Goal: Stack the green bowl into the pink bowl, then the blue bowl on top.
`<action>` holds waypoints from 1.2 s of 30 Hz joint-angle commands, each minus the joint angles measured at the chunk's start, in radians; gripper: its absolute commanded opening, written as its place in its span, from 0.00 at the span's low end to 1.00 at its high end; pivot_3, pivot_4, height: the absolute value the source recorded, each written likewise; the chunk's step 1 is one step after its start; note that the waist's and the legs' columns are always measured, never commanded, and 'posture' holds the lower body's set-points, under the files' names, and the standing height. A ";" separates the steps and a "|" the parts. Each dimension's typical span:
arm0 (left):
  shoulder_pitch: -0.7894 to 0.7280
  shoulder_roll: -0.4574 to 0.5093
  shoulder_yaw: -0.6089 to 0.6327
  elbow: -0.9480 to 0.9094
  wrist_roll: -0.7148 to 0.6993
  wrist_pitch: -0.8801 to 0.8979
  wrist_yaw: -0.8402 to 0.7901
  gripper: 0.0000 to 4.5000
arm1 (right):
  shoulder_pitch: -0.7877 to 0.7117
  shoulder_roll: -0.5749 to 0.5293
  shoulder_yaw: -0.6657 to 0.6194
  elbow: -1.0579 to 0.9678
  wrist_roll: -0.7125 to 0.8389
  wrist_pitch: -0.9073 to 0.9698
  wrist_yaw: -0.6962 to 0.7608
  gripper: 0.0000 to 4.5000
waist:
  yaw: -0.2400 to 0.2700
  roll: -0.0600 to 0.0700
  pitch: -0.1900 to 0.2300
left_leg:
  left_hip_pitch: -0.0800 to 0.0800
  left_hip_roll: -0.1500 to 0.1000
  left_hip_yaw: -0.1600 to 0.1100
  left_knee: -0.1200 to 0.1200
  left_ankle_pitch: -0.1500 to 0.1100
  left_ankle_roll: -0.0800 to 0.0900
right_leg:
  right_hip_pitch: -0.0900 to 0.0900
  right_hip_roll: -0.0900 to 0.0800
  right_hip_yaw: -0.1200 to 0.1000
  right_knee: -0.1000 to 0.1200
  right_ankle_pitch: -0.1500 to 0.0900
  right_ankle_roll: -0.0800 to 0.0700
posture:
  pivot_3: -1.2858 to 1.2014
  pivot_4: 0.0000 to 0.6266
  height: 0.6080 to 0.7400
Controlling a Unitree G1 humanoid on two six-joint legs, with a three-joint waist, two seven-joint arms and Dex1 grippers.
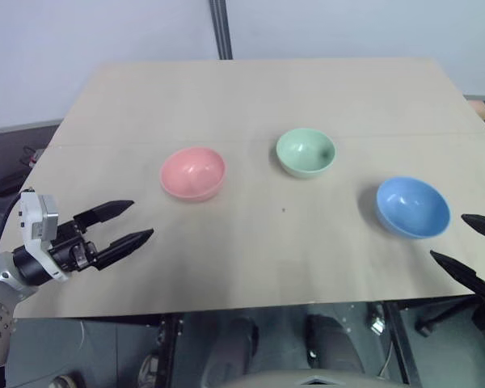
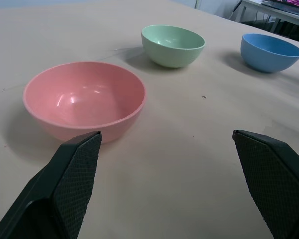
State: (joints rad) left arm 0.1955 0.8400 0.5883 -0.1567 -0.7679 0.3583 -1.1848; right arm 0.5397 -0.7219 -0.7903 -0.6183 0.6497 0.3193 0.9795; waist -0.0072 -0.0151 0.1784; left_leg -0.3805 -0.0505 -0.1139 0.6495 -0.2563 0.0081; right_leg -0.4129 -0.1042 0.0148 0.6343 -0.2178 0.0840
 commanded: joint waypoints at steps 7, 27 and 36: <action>-0.056 -0.006 -0.003 -0.042 0.006 -0.008 0.040 1.00 | -0.108 -0.034 0.084 -0.015 0.002 0.015 -0.050 0.96 | -0.001 0.000 0.000 | 0.000 0.000 0.000 0.000 0.000 0.000 | 0.000 0.000 0.000 0.000 0.001 -0.001 | 0.52 0.24 1.00; -0.487 0.185 -0.692 -0.132 0.780 -0.046 0.293 1.00 | -0.556 -0.026 0.676 -0.090 -0.150 0.032 -0.138 0.96 | -0.004 -0.002 0.003 | -0.001 -0.002 0.000 0.000 0.000 -0.001 | -0.001 0.003 0.000 -0.003 0.005 0.002 | 0.52 0.24 1.00; -0.640 0.115 -0.796 -0.004 0.861 -0.066 0.259 0.18 | -0.545 -0.033 0.653 -0.139 -0.148 0.070 -0.194 1.00 | -0.004 -0.002 0.003 | -0.005 -0.003 -0.001 0.000 0.000 -0.001 | -0.003 0.003 -0.001 -0.006 0.005 0.002 | 0.52 0.24 1.00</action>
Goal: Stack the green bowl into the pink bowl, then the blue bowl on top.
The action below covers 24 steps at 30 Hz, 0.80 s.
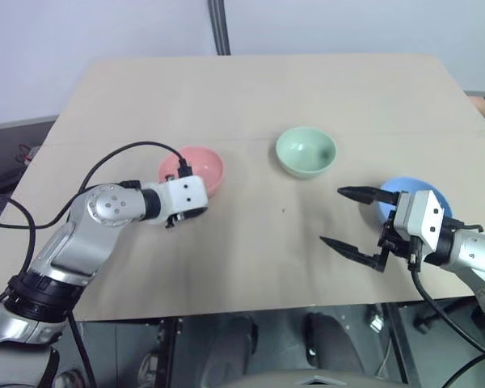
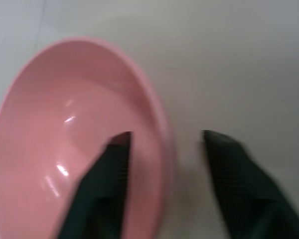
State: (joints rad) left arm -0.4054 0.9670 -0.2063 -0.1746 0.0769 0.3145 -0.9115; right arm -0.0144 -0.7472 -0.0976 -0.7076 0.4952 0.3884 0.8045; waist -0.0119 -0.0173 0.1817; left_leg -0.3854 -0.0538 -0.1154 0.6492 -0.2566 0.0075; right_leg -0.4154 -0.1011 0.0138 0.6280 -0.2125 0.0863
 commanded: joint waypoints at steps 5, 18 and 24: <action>-0.073 -0.031 -0.002 0.024 0.003 -0.046 -0.068 0.01 | 0.024 -0.004 -0.055 -0.066 0.012 0.009 -0.046 1.00 | 0.000 0.000 0.000 | 0.000 0.000 0.000 0.001 0.000 0.000 | 0.000 0.000 0.000 0.001 0.000 0.001 | 0.52 0.24 1.00; -0.200 -0.138 -0.138 0.046 -0.105 -0.416 -0.422 0.01 | 0.089 0.011 -0.081 -0.095 -0.013 0.005 -0.119 1.00 | 0.002 0.000 0.000 | 0.001 0.000 0.000 0.003 0.000 0.000 | 0.002 0.000 0.000 0.001 0.001 0.001 | 0.52 0.24 1.00; -0.284 -0.259 -0.216 0.181 -0.180 -0.417 -0.576 0.01 | 0.102 -0.013 -0.082 -0.108 -0.014 0.037 -0.125 1.00 | -0.003 0.000 0.000 | 0.002 -0.001 0.000 0.004 0.000 0.000 | 0.002 0.000 0.001 0.003 0.001 0.001 | 0.52 0.24 1.00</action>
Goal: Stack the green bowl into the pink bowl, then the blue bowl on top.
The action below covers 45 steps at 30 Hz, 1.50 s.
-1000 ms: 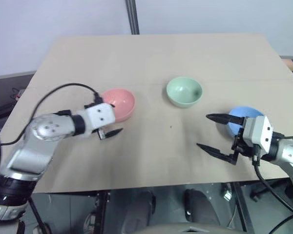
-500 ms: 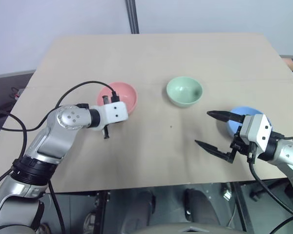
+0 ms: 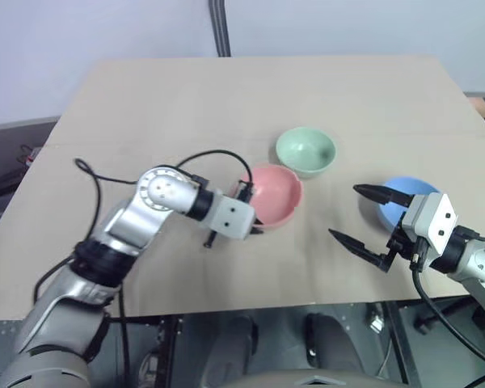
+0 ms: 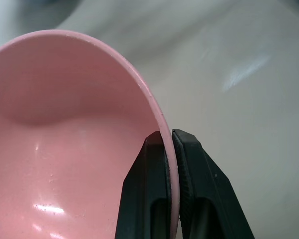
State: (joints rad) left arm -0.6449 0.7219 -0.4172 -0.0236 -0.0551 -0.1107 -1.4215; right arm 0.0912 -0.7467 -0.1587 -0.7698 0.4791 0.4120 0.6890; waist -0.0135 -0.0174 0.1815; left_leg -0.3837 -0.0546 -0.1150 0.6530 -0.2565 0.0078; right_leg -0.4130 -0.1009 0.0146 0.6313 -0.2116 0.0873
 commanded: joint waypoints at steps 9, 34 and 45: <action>-0.077 -0.030 0.033 0.039 -0.131 0.085 -0.136 0.79 | -0.010 -0.006 0.003 -0.058 -0.035 0.054 -0.059 1.00 | -0.001 0.000 0.000 | 0.001 0.000 0.000 0.001 0.000 0.000 | 0.000 0.000 0.001 0.003 0.000 0.000 | 0.52 0.24 1.00; 0.515 0.046 0.743 -0.364 -0.663 0.693 0.366 0.99 | -0.941 0.141 0.527 1.145 -0.589 -0.494 0.239 1.00 | -0.022 0.001 0.001 | 0.002 0.003 0.003 0.000 0.002 -0.004 | -0.004 0.000 0.005 0.007 0.000 -0.001 | 0.52 0.24 1.00; 0.603 0.022 0.754 -0.451 -0.671 0.666 0.464 1.00 | -1.047 0.201 0.546 1.402 -0.664 -0.697 0.300 0.07 | -0.028 0.001 0.001 | 0.002 0.000 0.002 -0.001 0.002 -0.005 | -0.005 0.000 0.004 0.006 0.001 -0.002 | 0.52 0.24 1.00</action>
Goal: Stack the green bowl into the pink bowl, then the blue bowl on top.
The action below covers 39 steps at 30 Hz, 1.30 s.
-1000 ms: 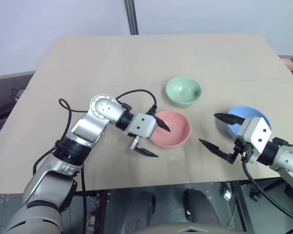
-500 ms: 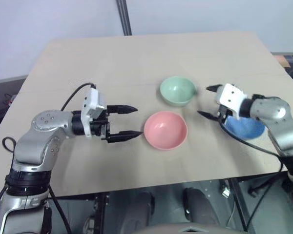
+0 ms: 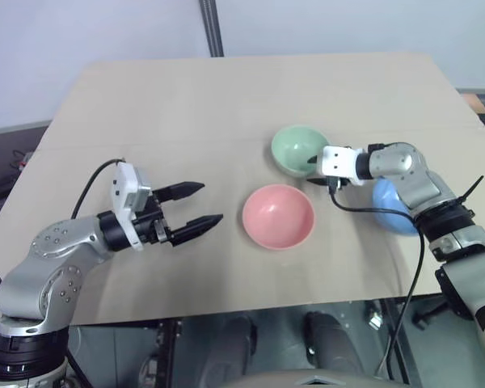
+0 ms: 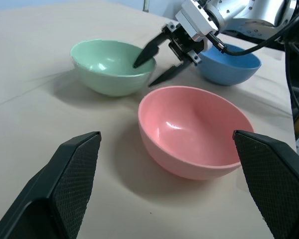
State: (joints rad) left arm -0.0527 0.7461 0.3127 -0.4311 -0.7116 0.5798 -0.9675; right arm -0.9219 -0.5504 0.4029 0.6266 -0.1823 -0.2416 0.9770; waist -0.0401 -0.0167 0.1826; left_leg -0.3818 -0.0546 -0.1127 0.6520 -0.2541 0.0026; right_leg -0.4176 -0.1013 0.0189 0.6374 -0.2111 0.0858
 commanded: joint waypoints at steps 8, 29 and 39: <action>0.011 -0.018 -0.002 -0.023 0.002 -0.060 0.019 1.00 | -0.026 -0.001 -0.071 -0.118 0.057 -0.040 0.066 0.02 | -0.001 0.000 0.000 | 0.000 0.000 0.001 0.000 0.000 0.000 | -0.001 0.000 0.001 0.001 0.000 0.000 | 0.52 0.24 1.00; -0.161 -0.063 -0.136 0.232 0.124 -0.188 -0.035 1.00 | 0.265 -0.174 -0.052 -1.048 0.239 0.567 0.144 0.68 | 0.011 0.000 0.000 | -0.001 0.000 -0.001 0.001 -0.003 0.003 | -0.002 0.000 0.000 0.002 0.000 0.000 | 0.52 0.24 1.00; -0.203 -0.089 -0.189 0.260 0.134 -0.223 -0.099 1.00 | 0.459 -0.203 -0.426 -1.321 0.314 1.093 -0.157 0.88 | 0.028 0.000 0.000 | -0.002 0.000 -0.004 0.000 -0.003 0.004 | -0.002 -0.001 -0.001 0.001 0.000 0.000 | 0.52 0.24 1.00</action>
State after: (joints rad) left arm -0.2425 0.6553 0.1239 -0.1628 -0.5751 0.3856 -1.0427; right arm -0.5067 -0.7426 0.0464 -0.6225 0.1735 0.7477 0.9211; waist -0.0125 -0.0166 0.1825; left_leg -0.3836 -0.0551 -0.1160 0.6524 -0.2568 0.0064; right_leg -0.4191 -0.1021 0.0179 0.6380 -0.2109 0.0856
